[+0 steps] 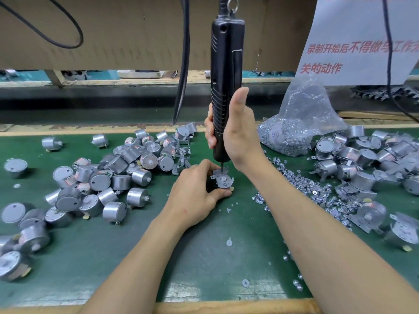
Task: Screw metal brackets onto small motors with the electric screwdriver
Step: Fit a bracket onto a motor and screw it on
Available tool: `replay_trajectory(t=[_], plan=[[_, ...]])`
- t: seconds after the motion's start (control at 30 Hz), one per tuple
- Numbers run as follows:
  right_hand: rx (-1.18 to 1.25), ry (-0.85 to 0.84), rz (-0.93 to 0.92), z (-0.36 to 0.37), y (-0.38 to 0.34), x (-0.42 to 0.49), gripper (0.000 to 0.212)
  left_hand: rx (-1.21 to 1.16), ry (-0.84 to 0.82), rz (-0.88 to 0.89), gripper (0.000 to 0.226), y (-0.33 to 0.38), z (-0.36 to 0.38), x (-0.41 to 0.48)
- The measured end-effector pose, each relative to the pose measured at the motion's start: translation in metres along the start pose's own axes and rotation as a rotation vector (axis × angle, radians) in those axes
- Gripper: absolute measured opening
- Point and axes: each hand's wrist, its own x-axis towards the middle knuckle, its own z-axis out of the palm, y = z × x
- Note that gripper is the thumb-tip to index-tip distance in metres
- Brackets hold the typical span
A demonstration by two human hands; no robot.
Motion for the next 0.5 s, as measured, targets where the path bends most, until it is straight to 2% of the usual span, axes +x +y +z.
replay_trajectory(t=[0.5], plan=[[0.000, 0.069, -0.029, -0.0015, 0.0048, -0.0028, 0.084, -0.031, 0.003, -0.025, 0.045, 0.0036, -0.0004, -0.0026]])
